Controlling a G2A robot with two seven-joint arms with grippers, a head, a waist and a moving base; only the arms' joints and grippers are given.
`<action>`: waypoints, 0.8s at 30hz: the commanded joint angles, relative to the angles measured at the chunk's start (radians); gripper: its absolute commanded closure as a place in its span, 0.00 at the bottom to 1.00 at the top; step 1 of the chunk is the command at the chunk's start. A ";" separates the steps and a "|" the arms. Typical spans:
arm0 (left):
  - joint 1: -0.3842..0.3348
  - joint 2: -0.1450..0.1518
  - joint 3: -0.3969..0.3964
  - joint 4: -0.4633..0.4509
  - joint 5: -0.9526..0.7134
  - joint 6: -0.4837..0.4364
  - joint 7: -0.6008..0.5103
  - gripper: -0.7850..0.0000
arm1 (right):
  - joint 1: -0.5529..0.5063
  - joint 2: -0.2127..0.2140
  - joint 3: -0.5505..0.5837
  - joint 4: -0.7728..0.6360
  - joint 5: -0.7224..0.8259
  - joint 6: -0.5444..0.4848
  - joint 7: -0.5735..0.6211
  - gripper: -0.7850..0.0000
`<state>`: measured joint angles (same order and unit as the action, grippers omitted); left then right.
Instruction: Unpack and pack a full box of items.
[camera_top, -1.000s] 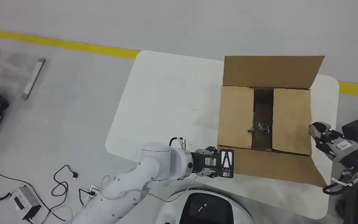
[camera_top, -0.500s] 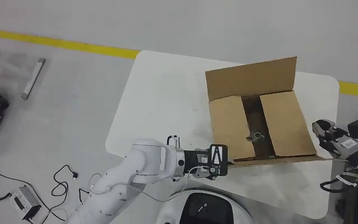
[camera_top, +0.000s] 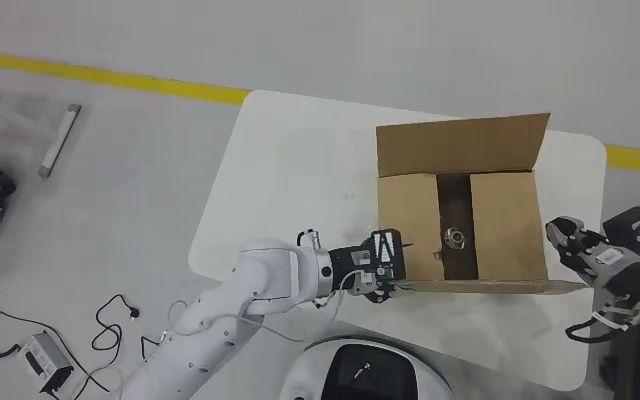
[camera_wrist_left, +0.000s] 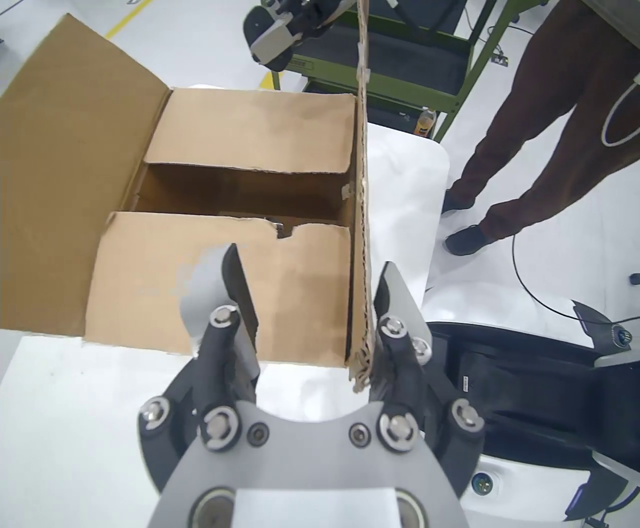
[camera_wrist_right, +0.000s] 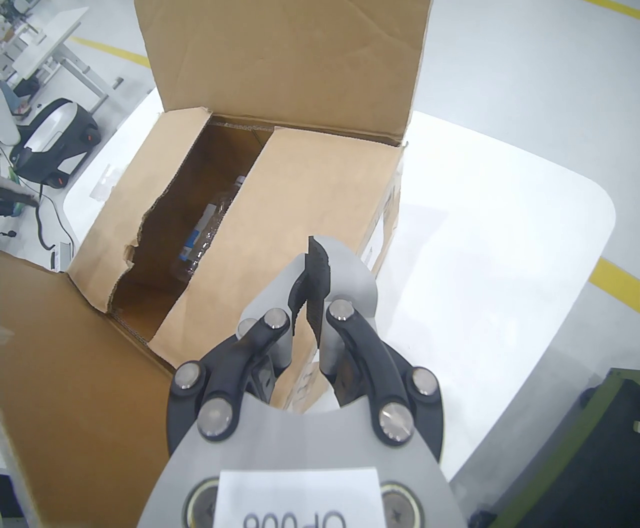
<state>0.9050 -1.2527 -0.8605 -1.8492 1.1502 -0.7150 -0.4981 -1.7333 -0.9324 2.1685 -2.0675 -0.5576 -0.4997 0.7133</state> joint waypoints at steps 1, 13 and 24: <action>-0.025 -0.006 0.013 0.016 0.024 0.022 0.012 0.00 | 0.008 0.001 0.010 0.003 0.006 0.007 -0.006 1.00; -0.150 -0.050 0.103 0.159 0.092 0.107 0.063 0.00 | 0.016 0.008 0.080 -0.029 0.109 -0.006 -0.004 1.00; -0.206 -0.077 0.136 0.236 0.153 0.156 0.064 0.00 | -0.020 0.013 0.002 -0.056 0.081 -0.072 0.029 1.00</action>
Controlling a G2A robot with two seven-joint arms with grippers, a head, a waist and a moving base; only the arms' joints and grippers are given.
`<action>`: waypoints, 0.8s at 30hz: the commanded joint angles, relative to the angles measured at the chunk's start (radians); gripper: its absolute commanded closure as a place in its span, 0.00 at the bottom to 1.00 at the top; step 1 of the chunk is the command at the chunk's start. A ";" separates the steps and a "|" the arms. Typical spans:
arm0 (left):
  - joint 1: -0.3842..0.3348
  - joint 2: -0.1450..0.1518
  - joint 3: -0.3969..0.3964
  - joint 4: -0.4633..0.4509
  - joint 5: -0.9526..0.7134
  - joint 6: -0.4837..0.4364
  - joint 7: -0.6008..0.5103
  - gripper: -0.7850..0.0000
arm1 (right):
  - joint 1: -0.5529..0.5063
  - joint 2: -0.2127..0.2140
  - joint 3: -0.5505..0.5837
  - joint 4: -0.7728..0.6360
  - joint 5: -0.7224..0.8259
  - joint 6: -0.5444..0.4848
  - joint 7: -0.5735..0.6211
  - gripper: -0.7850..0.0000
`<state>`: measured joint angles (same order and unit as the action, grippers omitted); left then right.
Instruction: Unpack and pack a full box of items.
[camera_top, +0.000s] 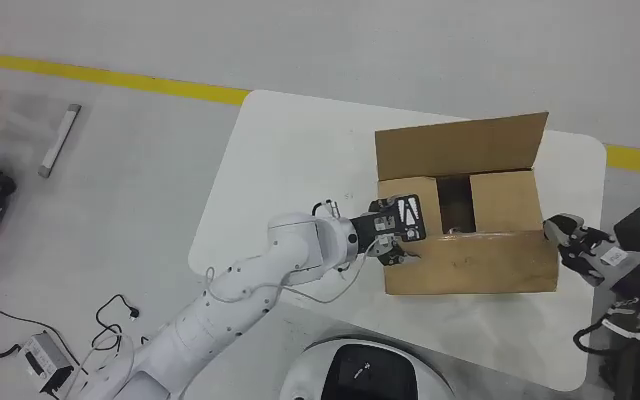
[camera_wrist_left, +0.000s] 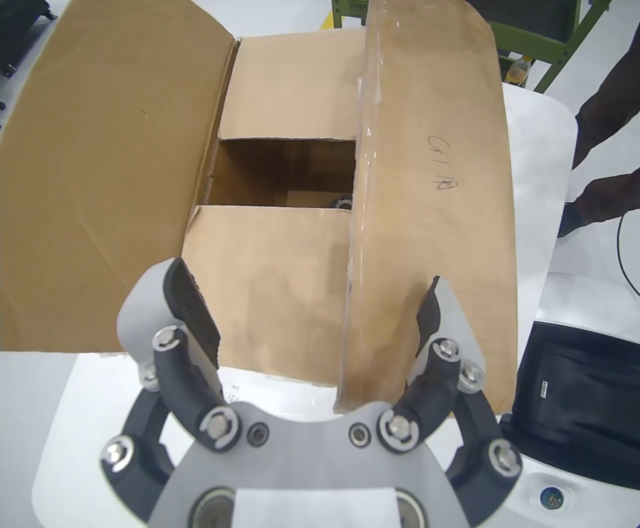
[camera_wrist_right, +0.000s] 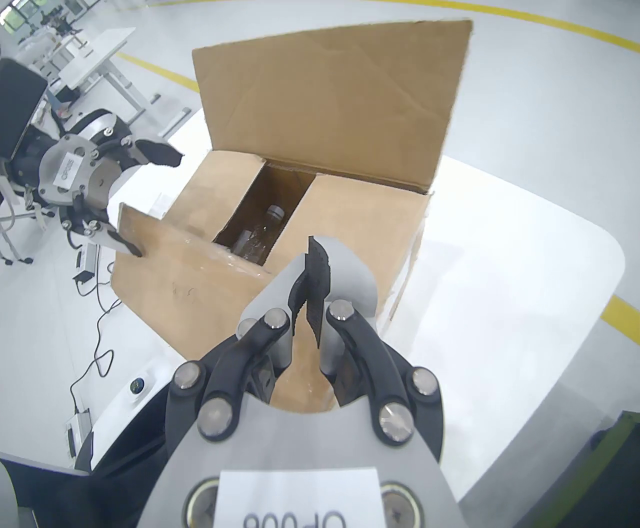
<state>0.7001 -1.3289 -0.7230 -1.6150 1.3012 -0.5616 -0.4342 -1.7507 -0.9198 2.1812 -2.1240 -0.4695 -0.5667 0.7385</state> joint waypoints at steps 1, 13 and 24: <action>-0.002 -0.002 -0.003 0.004 0.004 0.005 0.000 0.00 | -0.004 0.001 -0.023 0.002 -0.019 -0.009 0.008 1.00; 0.027 0.000 -0.036 -0.037 0.020 -0.009 -0.027 0.00 | 0.030 0.005 -0.165 0.069 -0.144 0.041 -0.022 1.00; 0.122 0.019 -0.076 -0.162 0.043 -0.020 -0.115 0.00 | 0.040 0.005 -0.098 0.055 -0.128 0.092 -0.081 1.00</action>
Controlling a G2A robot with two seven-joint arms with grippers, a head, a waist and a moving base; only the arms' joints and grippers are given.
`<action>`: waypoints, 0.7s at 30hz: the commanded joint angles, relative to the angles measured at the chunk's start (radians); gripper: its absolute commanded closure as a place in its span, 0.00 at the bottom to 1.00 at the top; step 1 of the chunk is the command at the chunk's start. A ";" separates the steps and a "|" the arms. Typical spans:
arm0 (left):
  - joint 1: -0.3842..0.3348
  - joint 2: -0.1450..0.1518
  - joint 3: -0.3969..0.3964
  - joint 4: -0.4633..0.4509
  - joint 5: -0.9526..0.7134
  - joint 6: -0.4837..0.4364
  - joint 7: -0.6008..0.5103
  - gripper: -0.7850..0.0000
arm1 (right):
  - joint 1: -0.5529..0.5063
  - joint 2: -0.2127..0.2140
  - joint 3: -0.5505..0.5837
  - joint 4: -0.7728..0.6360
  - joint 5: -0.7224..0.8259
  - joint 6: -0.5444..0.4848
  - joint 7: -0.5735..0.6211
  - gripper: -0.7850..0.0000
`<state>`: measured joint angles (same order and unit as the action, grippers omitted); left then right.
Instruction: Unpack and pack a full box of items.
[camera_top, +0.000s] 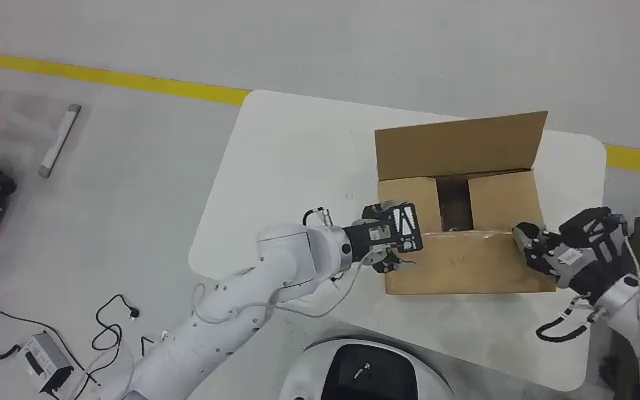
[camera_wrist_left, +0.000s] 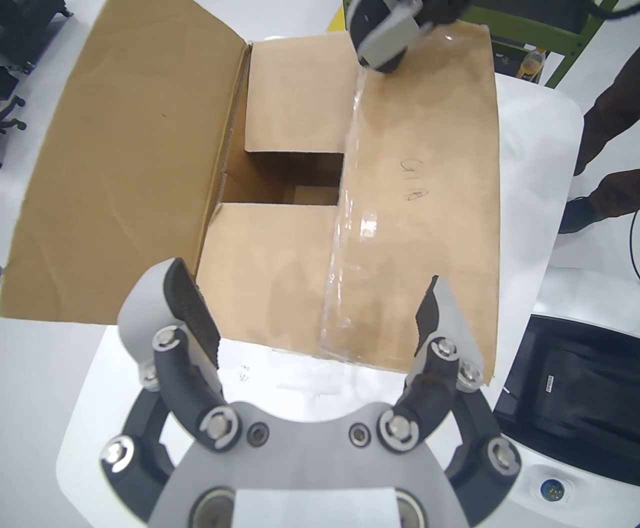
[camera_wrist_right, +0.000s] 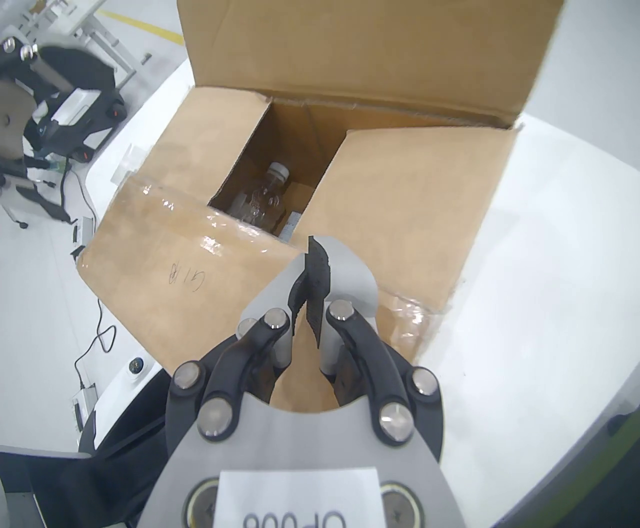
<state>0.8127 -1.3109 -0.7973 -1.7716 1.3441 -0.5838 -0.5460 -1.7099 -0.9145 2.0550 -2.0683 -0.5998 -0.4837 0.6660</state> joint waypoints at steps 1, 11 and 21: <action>0.016 0.002 -0.004 -0.011 0.000 0.003 -0.004 0.00 | -0.003 -0.001 0.058 0.003 0.000 0.022 -0.017 1.00; 0.035 0.004 -0.025 -0.067 0.004 -0.001 -0.006 0.00 | -0.049 -0.005 0.152 0.121 -0.031 0.048 -0.031 1.00; 0.053 0.005 -0.038 -0.091 0.002 0.002 -0.003 0.00 | -0.110 -0.013 0.052 0.108 -0.078 -0.002 -0.060 1.00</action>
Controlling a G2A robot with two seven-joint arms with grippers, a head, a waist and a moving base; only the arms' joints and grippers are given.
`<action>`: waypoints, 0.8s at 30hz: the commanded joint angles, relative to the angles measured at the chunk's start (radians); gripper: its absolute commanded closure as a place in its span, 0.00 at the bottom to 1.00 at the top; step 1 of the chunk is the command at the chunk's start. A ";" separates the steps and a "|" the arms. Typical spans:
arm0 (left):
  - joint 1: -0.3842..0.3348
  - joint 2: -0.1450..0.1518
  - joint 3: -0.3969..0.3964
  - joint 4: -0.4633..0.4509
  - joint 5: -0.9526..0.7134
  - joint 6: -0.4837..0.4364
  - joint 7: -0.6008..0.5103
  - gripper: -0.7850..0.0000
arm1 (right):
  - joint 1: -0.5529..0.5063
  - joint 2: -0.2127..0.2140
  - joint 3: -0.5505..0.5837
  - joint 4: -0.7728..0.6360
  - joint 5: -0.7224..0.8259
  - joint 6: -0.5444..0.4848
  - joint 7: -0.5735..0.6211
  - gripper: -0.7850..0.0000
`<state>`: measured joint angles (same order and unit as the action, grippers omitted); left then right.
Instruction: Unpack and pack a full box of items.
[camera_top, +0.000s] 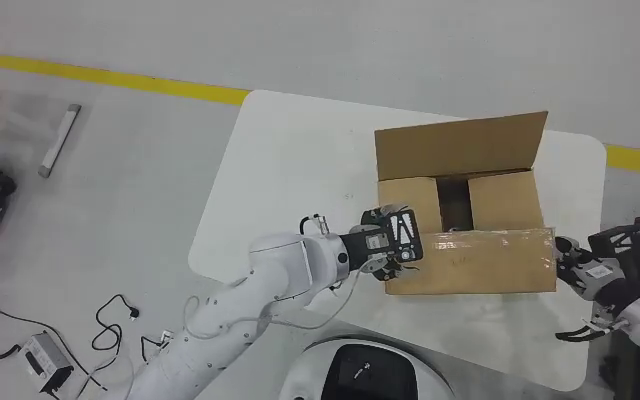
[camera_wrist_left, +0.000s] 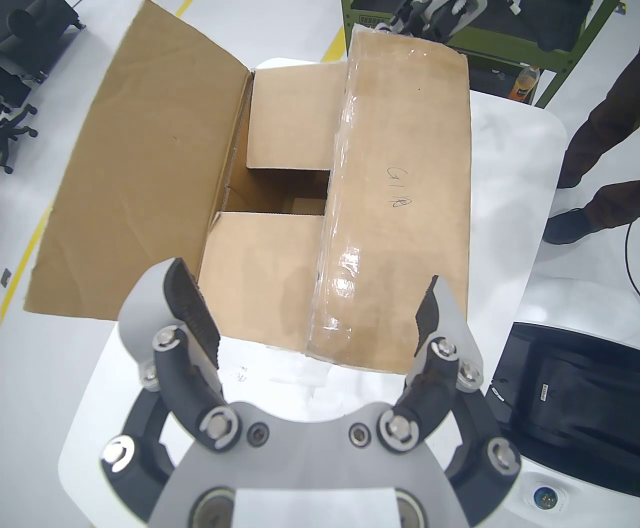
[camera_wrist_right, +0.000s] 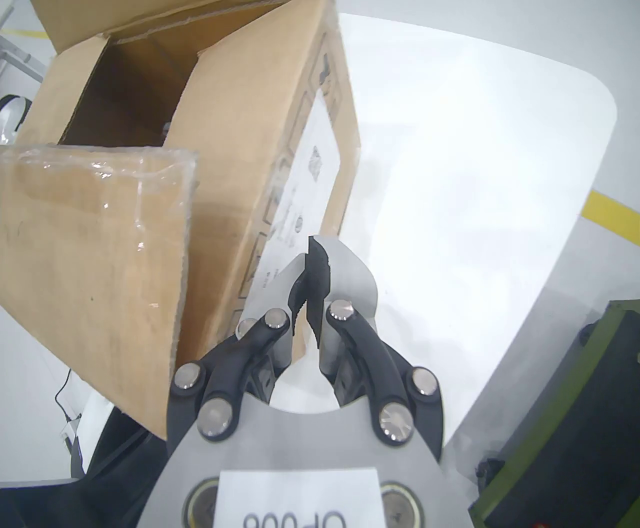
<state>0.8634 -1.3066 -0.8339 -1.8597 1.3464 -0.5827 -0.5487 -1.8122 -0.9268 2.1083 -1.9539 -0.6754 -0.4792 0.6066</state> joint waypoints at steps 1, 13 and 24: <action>0.004 0.000 -0.004 -0.006 0.000 0.003 -0.001 0.00 | -0.016 -0.001 -0.001 -0.013 -0.008 -0.011 -0.002 1.00; 0.016 0.003 -0.035 -0.061 -0.007 0.005 -0.005 0.00 | -0.088 -0.007 -0.004 -0.097 0.037 -0.073 0.012 1.00; 0.021 0.003 -0.055 -0.113 -0.017 0.010 -0.019 0.00 | 0.013 0.005 0.110 -0.029 0.054 -0.005 0.011 1.00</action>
<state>0.8844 -1.3031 -0.8866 -1.9702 1.3349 -0.5709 -0.5672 -1.8344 -0.9254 2.2158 -1.9938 -0.6189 -0.4996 0.6134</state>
